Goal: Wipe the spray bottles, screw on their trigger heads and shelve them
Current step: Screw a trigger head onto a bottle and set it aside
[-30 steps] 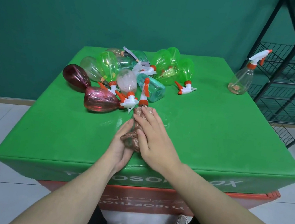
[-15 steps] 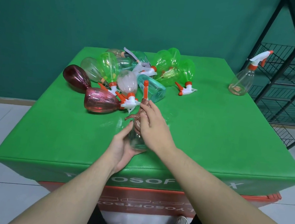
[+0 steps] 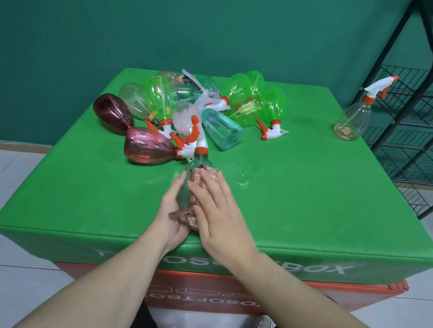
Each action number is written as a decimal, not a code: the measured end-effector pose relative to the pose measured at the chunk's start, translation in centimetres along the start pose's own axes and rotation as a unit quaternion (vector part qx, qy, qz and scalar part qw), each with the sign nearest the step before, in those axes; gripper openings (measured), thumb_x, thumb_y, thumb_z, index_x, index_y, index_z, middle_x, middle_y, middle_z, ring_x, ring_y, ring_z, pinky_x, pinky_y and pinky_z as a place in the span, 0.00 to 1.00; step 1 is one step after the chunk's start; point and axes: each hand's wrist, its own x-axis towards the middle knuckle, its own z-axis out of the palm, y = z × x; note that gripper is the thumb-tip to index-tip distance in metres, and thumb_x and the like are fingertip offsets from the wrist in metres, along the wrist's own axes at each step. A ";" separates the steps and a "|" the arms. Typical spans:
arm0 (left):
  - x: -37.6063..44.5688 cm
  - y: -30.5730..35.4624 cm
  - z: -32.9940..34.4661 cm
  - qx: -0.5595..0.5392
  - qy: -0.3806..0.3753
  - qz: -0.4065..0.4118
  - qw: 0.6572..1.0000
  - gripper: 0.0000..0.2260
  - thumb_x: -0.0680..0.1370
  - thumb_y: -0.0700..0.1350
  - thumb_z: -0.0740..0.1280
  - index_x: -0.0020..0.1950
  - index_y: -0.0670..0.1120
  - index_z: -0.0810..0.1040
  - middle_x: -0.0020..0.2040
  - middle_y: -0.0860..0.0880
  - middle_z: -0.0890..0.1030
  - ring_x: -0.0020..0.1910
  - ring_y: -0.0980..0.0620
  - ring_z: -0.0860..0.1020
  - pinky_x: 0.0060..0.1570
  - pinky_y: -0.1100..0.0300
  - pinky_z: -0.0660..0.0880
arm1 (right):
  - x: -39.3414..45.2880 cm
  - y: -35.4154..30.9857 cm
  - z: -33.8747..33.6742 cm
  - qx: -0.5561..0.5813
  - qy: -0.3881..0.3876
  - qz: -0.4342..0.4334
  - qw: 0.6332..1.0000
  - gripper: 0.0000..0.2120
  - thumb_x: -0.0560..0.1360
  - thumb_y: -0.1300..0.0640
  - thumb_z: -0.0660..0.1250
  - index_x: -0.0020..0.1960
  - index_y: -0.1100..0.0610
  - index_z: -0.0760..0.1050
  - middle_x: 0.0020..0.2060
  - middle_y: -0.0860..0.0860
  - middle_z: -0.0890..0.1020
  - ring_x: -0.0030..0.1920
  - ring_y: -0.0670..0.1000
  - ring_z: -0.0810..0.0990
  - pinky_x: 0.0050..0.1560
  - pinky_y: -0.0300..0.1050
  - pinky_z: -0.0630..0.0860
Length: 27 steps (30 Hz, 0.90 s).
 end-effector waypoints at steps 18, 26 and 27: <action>-0.1 -0.2 0.5 0.039 -0.081 0.046 0.995 0.22 0.78 0.49 0.67 0.72 0.45 0.76 0.64 0.45 0.83 0.58 0.52 0.84 0.50 0.56 0.83 | 2.2 0.5 -1.8 0.046 0.031 0.017 0.998 0.22 0.83 0.54 0.54 0.76 0.55 0.69 0.80 0.50 0.61 0.81 0.53 0.52 0.81 0.52 0.51; 0.0 -0.3 0.2 0.084 -0.078 0.031 0.993 0.14 0.81 0.51 0.61 0.60 0.48 0.81 0.52 0.48 0.86 0.47 0.51 0.81 0.49 0.49 0.79 | 6.3 -0.1 -2.9 0.116 -0.013 0.119 0.986 0.22 0.84 0.53 0.55 0.78 0.50 0.66 0.81 0.47 0.57 0.79 0.48 0.58 0.79 0.48 0.56; 0.0 -0.2 0.2 0.081 -0.078 0.025 0.993 0.14 0.83 0.51 0.60 0.61 0.48 0.81 0.52 0.47 0.86 0.47 0.51 0.82 0.49 0.50 0.79 | 6.6 -0.3 -3.1 0.137 -0.013 0.147 0.979 0.22 0.84 0.53 0.54 0.78 0.48 0.66 0.81 0.45 0.57 0.79 0.47 0.59 0.78 0.47 0.58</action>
